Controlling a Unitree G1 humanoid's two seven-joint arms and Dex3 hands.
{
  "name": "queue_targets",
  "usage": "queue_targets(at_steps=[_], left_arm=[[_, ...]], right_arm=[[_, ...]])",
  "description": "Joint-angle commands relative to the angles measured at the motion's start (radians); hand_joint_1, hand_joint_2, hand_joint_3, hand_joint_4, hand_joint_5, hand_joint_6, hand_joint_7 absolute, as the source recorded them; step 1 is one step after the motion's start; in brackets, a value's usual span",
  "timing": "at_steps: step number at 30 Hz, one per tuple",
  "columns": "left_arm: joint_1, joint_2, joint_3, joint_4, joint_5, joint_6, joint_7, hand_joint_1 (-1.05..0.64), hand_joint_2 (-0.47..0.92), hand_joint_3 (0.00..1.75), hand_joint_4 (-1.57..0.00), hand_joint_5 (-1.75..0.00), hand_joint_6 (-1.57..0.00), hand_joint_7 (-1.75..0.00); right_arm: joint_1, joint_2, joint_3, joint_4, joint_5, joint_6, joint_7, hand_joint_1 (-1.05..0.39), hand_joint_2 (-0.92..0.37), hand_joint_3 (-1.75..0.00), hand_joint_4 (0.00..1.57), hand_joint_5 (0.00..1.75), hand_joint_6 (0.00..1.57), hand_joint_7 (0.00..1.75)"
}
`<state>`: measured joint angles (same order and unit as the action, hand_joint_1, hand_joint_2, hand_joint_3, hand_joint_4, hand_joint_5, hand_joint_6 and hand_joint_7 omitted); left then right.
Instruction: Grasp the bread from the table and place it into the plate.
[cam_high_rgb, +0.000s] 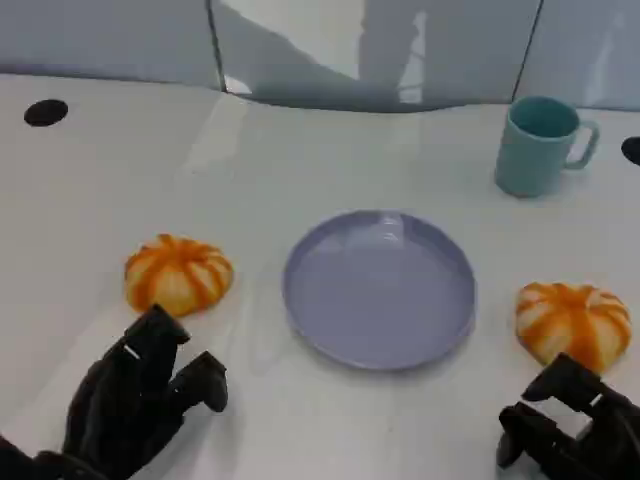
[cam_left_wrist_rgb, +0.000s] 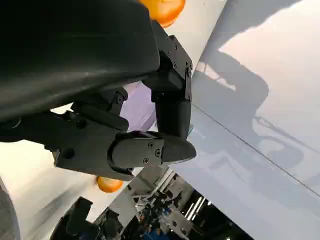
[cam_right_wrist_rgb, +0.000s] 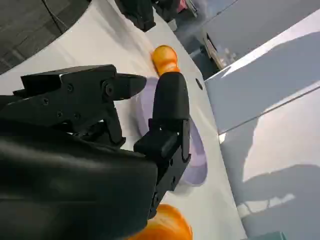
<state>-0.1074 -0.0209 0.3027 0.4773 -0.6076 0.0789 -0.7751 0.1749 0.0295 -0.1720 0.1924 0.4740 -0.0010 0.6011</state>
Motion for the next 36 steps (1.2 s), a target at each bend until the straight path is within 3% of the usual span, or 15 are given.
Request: queue_targets(at_steps=[1,33,36], left_arm=[[0.005,0.02,0.0,-0.01,0.012,-0.015,0.003,-0.5,0.92,0.32,-0.83,-1.75,-0.54,-1.75],[0.003,0.026,0.0,0.004,0.015,-0.01,0.0,-0.52,0.92,0.31,-0.82,-1.75,-0.54,-1.69],[-0.005,0.032,-0.01,0.003,0.062,-0.103,-0.008,-0.53,0.92,0.33,-0.72,-1.75,-0.5,-1.54]], right_arm=[[0.001,-0.013,-0.006,-0.007,0.012,0.0,0.002,-0.69,-0.92,-0.18,0.75,1.63,0.66,1.43],[-0.004,-0.011,-0.003,0.0,0.006,-0.004,-0.001,-0.69,-0.92,-0.18,0.8,1.61,0.66,1.39],[-0.008,-0.01,-0.001,0.002,0.009,0.003,-0.001,-0.69,-0.92,-0.19,0.79,1.61,0.65,1.39]])
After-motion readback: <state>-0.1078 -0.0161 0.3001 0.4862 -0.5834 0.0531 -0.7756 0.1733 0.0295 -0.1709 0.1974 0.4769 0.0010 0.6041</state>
